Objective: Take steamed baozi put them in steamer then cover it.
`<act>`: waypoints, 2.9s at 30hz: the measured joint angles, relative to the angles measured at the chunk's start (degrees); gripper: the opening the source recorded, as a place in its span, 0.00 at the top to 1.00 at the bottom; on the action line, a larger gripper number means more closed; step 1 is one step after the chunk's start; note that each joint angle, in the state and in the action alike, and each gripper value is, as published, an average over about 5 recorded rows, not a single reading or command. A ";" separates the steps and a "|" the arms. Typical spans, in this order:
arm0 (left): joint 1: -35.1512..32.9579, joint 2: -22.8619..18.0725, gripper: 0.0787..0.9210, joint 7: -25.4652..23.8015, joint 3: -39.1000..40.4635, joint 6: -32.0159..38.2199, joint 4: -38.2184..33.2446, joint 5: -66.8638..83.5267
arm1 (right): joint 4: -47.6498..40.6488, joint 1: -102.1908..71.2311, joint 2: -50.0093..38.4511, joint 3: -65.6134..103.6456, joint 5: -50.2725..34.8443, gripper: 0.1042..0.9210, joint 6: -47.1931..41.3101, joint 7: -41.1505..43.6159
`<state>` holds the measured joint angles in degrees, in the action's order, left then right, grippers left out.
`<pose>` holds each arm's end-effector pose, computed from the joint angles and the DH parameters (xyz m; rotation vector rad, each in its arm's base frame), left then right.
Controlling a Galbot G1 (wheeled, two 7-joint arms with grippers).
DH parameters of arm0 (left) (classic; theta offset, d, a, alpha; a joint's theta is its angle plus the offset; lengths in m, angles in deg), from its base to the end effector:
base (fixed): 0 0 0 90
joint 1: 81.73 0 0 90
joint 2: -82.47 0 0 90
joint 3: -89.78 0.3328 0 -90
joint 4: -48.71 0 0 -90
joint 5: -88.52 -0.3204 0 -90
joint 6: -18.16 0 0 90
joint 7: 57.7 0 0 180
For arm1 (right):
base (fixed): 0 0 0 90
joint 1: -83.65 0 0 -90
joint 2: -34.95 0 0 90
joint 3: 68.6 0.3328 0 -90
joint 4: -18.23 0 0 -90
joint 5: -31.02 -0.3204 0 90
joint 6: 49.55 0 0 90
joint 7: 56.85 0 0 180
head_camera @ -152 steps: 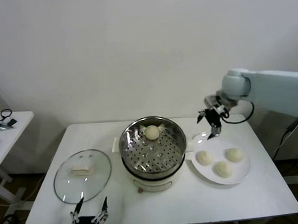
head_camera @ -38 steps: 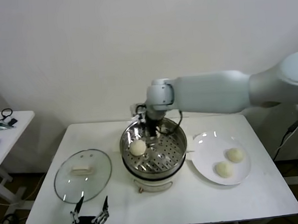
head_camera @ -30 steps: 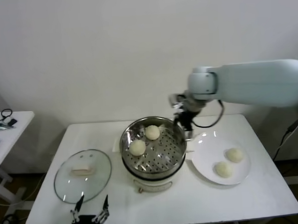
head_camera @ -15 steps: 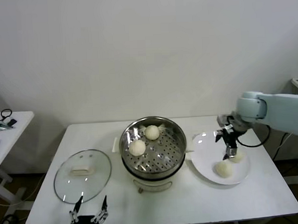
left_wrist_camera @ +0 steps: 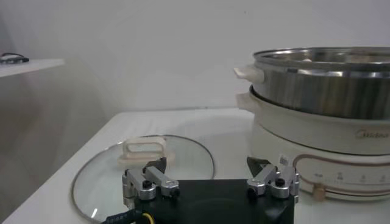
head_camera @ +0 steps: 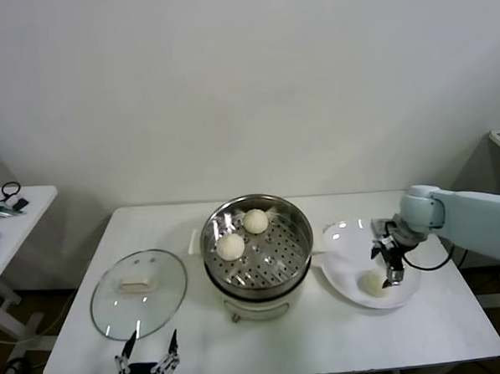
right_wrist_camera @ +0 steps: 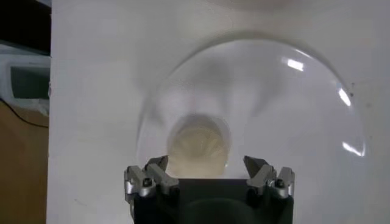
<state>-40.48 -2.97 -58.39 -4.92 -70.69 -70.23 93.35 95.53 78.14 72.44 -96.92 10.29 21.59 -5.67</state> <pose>0.0524 0.0370 -0.3257 0.0230 -2.8201 -0.0409 0.4474 -0.1525 -0.1921 1.2197 -1.2870 1.2149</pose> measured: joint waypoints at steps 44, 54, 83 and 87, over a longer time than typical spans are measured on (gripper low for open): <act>-0.13 0.55 0.12 0.31 1.13 -0.39 -0.90 -0.36 | 3.48 31.14 17.29 -4.94 -1.96 0.31 20.20 13.34; -0.90 0.52 0.12 0.63 0.91 0.00 -2.32 -0.33 | 13.20 35.02 27.86 -1.79 2.87 0.31 23.21 12.07; -1.43 -1.13 0.12 1.47 -0.50 0.03 -3.44 -0.14 | 15.01 15.81 35.93 -0.39 22.41 0.32 19.10 5.79; -1.44 -1.33 0.12 1.49 -0.42 -0.02 -3.52 -0.27 | 15.24 15.37 35.69 -0.08 22.77 0.31 19.37 5.97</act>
<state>-41.92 -4.30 -56.91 -5.34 -70.72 -73.75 93.09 110.77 93.51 108.12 -97.00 33.06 40.96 0.30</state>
